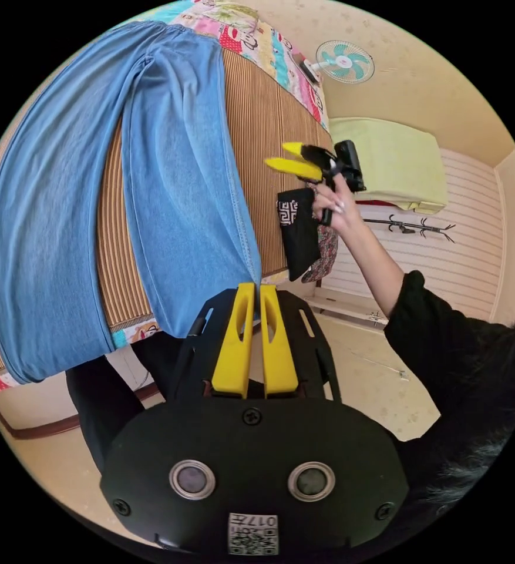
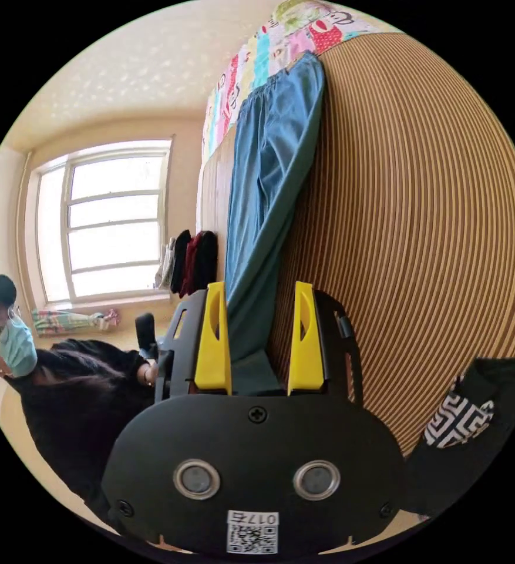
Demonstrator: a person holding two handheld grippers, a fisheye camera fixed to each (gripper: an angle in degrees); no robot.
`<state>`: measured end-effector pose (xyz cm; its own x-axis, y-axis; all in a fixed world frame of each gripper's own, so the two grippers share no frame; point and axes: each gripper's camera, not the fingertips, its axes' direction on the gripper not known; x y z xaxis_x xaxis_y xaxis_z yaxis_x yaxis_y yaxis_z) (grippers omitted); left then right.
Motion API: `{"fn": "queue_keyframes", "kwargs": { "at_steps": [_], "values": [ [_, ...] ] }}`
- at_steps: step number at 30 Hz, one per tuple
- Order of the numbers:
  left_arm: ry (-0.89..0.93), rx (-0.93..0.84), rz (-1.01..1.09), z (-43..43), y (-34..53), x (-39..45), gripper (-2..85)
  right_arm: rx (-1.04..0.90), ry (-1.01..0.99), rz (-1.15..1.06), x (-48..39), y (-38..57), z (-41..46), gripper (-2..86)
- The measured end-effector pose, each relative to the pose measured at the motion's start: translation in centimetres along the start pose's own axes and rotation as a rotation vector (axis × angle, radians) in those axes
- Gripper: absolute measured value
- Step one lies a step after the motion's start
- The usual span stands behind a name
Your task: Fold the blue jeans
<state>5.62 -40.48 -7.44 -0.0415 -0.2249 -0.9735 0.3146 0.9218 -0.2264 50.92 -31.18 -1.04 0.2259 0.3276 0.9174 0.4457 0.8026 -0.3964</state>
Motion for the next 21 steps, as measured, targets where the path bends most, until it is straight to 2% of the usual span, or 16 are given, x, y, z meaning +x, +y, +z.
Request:
{"fn": "queue_keyframes", "kwargs": {
  "at_steps": [4,7,8,13,17,21],
  "values": [
    [0.061,0.044,0.008,-1.4,1.1,0.3,-0.8,0.197,0.091,0.126,3.5,-12.0,2.5,16.1],
    [0.162,0.075,-0.049,-3.3,2.0,-1.1,-0.8,0.317,0.129,0.244,5.5,-17.8,5.1,9.9],
    [0.183,0.085,-0.06,-3.8,2.3,-1.5,-0.8,0.376,0.14,0.223,5.1,-19.1,5.9,4.6],
    [0.326,0.211,-0.154,-11.2,6.4,-6.6,-0.8,0.6,0.186,-0.018,-4.4,-21.1,10.5,1.8],
    [0.313,0.259,-0.223,-16.8,9.5,-10.9,-0.8,0.518,0.249,-0.138,-12.0,-25.7,20.7,1.8],
    [0.175,0.327,-0.291,-22.5,11.2,-16.8,-0.7,0.301,0.183,-0.077,-10.1,-31.0,33.0,5.1]
  ]
}}
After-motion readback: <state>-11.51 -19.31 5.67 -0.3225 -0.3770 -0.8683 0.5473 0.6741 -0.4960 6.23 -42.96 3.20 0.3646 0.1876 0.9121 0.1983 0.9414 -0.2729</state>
